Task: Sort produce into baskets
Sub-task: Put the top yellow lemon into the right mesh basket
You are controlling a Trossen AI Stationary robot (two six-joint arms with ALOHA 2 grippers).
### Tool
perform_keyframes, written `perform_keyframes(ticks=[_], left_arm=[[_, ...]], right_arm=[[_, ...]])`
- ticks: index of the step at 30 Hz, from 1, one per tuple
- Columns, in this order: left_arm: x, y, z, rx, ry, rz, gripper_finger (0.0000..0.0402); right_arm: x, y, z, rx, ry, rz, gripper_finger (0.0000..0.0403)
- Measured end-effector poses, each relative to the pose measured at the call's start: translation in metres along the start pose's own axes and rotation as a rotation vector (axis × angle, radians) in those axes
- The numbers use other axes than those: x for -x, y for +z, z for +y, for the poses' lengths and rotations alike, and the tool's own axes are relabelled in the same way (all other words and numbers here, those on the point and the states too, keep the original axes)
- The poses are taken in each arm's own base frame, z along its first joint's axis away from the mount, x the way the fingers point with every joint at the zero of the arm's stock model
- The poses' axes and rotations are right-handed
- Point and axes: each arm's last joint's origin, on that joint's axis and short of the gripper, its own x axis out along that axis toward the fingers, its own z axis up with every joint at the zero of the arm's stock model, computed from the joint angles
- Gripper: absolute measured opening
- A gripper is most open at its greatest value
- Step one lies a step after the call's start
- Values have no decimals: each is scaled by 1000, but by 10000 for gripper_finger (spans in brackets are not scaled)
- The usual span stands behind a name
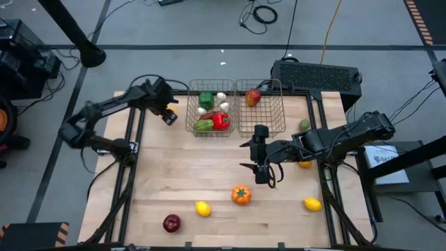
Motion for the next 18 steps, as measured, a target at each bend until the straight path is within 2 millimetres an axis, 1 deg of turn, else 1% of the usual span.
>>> perform_keyframes(ticks=[4, 8, 11, 14, 16, 18], left_arm=[[40, -4, -14, -31, -214, -195, 213], [74, -15, -30, -125, -382, -348, 214], [92, -27, -42, -203, -467, -416, 214], [108, -36, -54, -297, -574, -477, 215], [115, -40, -60, -348, -635, -515, 215], [122, -43, -68, -401, -689, -547, 215]], right_arm=[[-2, 2, -4, 5, -14, -20, 274], [-11, 4, -3, 14, -16, -32, 274], [-25, 4, 3, 32, 11, -39, 274], [-45, 2, 12, 133, 42, -38, 274], [-60, 2, 17, 202, 5, -52, 274], [-72, 4, 20, 235, -66, -86, 275]])
